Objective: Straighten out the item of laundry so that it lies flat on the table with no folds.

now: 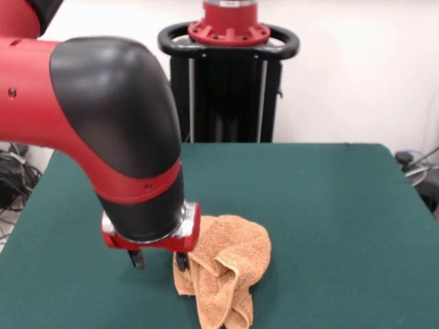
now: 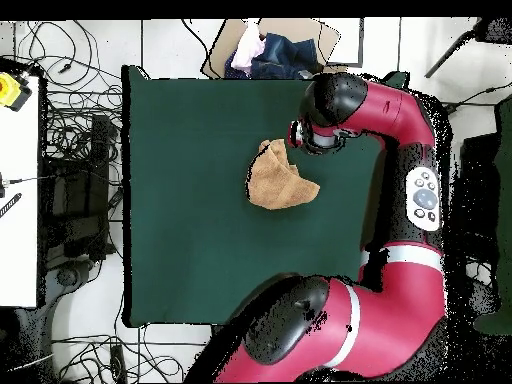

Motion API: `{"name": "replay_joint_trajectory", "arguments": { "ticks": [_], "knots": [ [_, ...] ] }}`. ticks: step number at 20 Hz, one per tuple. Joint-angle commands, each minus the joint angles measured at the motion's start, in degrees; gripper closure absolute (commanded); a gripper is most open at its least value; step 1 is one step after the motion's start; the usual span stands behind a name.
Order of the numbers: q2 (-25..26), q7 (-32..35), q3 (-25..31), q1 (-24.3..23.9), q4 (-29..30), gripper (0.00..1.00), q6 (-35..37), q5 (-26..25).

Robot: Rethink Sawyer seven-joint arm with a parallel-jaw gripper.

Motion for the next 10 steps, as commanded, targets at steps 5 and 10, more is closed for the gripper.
{"name": "replay_joint_trajectory", "arguments": {
  "ticks": [5,10],
  "knots": [
    [1.15,-6.54,4.20,1.15,0.33,0.00,-7.60,-1.51],
    [-1.06,-4.55,3.36,1.26,3.36,0.00,-10.58,-1.17]
  ]
}}
